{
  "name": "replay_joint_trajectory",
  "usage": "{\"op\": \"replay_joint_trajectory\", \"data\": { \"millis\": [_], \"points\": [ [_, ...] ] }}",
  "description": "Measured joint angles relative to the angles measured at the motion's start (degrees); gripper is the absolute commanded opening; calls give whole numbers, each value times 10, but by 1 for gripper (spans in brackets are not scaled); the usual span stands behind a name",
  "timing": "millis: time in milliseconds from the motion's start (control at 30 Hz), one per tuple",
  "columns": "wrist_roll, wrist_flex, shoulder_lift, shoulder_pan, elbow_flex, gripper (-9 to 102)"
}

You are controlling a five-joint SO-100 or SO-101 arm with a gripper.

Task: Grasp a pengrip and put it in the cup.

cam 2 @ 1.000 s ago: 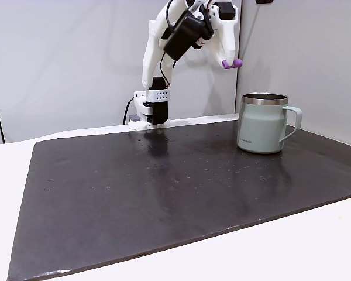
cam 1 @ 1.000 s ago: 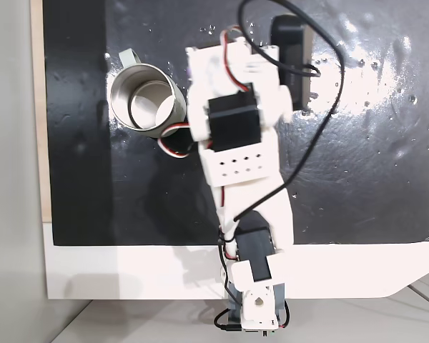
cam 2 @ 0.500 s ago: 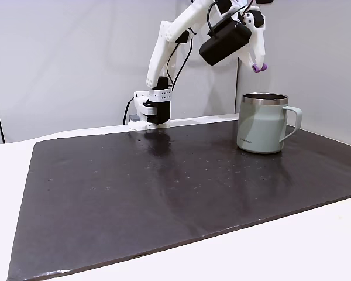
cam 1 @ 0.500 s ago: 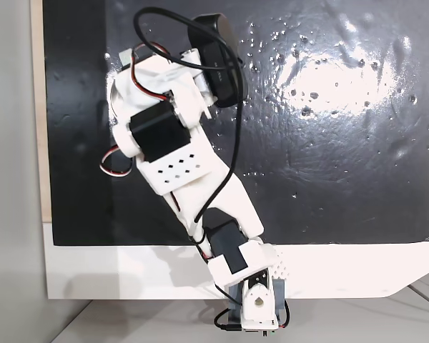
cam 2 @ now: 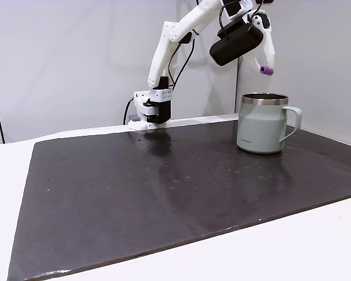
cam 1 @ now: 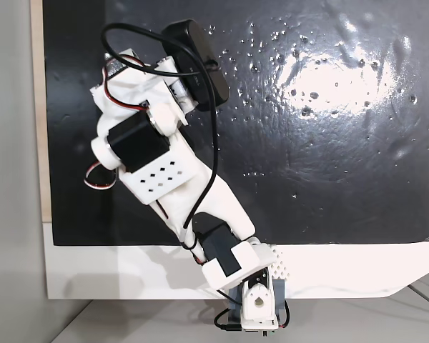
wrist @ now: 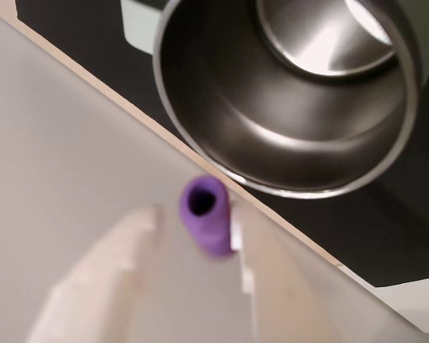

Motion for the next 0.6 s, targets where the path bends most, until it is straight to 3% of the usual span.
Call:
{"op": "replay_joint_trajectory", "data": {
  "millis": [600],
  "points": [
    [-18, 0, 0, 14, 0, 36]
  ]
}}
